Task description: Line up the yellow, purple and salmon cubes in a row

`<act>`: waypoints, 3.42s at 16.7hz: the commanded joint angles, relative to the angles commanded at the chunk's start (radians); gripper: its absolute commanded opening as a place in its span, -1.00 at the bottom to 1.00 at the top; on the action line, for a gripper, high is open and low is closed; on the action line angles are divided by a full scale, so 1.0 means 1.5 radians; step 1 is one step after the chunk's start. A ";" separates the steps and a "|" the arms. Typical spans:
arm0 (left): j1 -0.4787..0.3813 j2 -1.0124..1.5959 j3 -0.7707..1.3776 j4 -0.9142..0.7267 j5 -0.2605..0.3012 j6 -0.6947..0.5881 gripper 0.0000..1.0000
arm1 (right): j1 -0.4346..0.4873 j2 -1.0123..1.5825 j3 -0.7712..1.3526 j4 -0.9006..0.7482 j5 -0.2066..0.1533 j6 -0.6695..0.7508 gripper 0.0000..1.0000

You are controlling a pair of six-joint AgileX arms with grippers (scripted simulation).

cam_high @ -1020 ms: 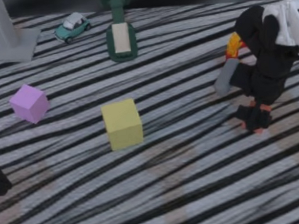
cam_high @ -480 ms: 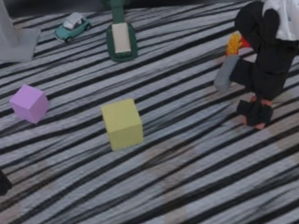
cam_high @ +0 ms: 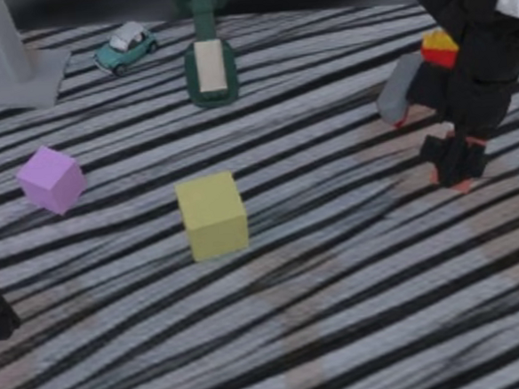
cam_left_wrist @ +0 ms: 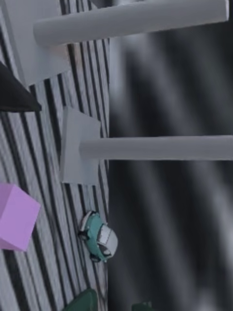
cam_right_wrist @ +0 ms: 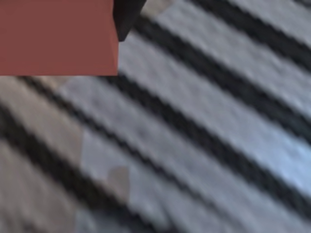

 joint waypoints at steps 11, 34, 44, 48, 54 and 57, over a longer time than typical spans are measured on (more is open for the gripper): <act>0.000 0.000 0.000 0.000 0.000 0.000 1.00 | 0.165 -0.100 -0.109 0.008 -0.002 -0.062 -1.00; 0.000 0.000 0.000 0.000 0.000 0.000 1.00 | 0.259 -0.099 -0.286 0.187 -0.002 -0.096 -1.00; 0.000 0.000 0.000 0.000 0.000 0.000 1.00 | 0.259 -0.099 -0.286 0.187 -0.002 -0.096 0.51; 0.000 0.000 0.000 0.000 0.000 0.000 1.00 | 0.259 -0.099 -0.286 0.187 -0.002 -0.096 1.00; 0.000 0.000 0.000 0.000 0.000 0.000 1.00 | 0.259 -0.099 -0.286 0.187 -0.002 -0.096 1.00; 0.000 0.000 0.000 0.000 0.000 0.000 1.00 | 0.259 -0.100 -0.284 0.184 -0.002 -0.096 1.00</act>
